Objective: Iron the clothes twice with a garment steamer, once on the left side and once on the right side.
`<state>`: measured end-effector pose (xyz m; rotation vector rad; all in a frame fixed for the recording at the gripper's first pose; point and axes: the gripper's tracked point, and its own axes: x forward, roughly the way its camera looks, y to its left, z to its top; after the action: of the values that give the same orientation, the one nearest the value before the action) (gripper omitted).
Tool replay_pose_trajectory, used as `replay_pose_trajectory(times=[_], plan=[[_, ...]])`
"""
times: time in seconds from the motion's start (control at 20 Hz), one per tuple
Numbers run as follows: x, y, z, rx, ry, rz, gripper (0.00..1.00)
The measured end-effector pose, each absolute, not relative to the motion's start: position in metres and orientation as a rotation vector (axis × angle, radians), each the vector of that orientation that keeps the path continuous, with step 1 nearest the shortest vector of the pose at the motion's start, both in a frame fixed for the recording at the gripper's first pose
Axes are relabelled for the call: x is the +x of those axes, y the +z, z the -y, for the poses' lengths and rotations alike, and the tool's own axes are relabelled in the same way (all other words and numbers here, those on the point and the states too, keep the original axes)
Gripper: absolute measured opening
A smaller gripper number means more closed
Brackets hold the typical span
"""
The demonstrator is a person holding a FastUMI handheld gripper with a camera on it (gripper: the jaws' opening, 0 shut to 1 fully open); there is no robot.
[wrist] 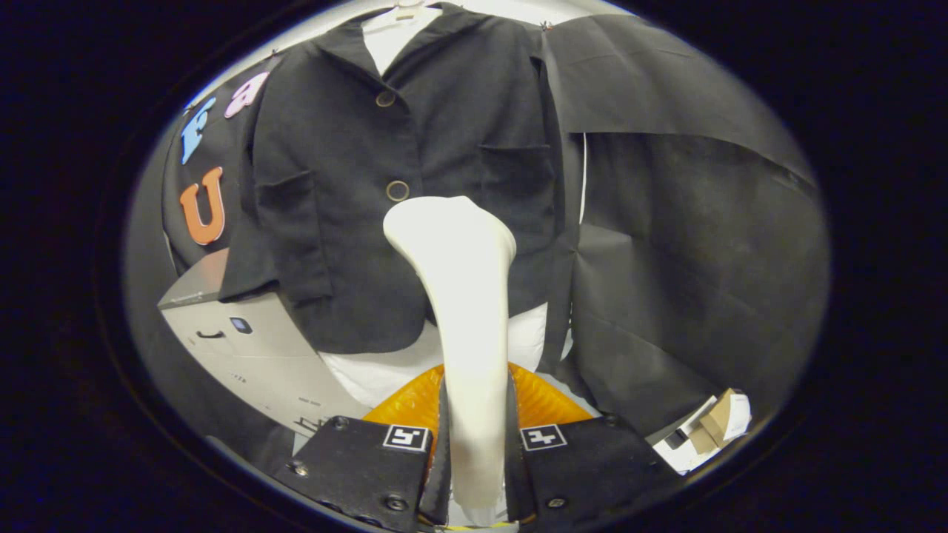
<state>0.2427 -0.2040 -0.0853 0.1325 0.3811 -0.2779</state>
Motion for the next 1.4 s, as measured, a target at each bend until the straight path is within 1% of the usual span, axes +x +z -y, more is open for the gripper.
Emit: replay_pose_trajectory(times=[0.35, 0.75, 1.1, 1.4], plan=[[0.155, -0.053, 0.146, 0.138, -0.239, -0.316, 0.32], [0.067, -0.043, 0.075, 0.096, -0.126, -0.275, 0.32], [0.018, -0.062, 0.040, 0.041, -0.050, -0.282, 0.32], [0.000, -0.066, 0.031, 0.021, -0.017, -0.287, 0.32]])
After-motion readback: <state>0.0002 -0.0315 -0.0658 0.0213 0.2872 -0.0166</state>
